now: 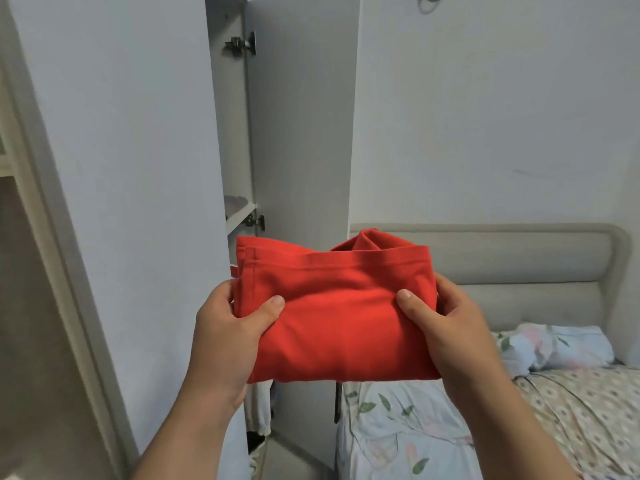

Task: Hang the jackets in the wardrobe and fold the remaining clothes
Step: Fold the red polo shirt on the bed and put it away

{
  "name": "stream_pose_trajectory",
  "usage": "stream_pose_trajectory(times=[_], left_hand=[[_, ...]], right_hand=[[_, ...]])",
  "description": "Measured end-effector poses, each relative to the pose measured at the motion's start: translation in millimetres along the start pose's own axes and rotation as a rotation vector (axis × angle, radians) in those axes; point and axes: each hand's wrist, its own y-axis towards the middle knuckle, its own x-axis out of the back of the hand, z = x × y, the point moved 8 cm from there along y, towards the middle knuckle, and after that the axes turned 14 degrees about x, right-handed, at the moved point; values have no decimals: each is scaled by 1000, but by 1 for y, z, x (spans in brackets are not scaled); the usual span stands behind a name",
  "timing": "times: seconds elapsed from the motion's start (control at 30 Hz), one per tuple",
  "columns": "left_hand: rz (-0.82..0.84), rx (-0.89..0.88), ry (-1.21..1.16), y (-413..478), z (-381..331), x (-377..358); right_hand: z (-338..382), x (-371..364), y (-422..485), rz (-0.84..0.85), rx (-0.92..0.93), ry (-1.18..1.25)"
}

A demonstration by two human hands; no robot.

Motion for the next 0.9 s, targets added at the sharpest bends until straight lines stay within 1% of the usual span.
stream_pose_trajectory(times=[0.27,0.53,0.73,0.9], left_hand=[[-42,46,-120,116,26,-11],[-82,78,-174,184,42,-18],[-173,28,-134,230,47,-22],[-267,-26,-76,275,50,-36]], right_hand=[[-57,-56,78,-42,26,-40],[-104,-87,136,-48,43,-44],[-144,-110,179,-40,44,9],[-180,-128,228,-8,86,55]])
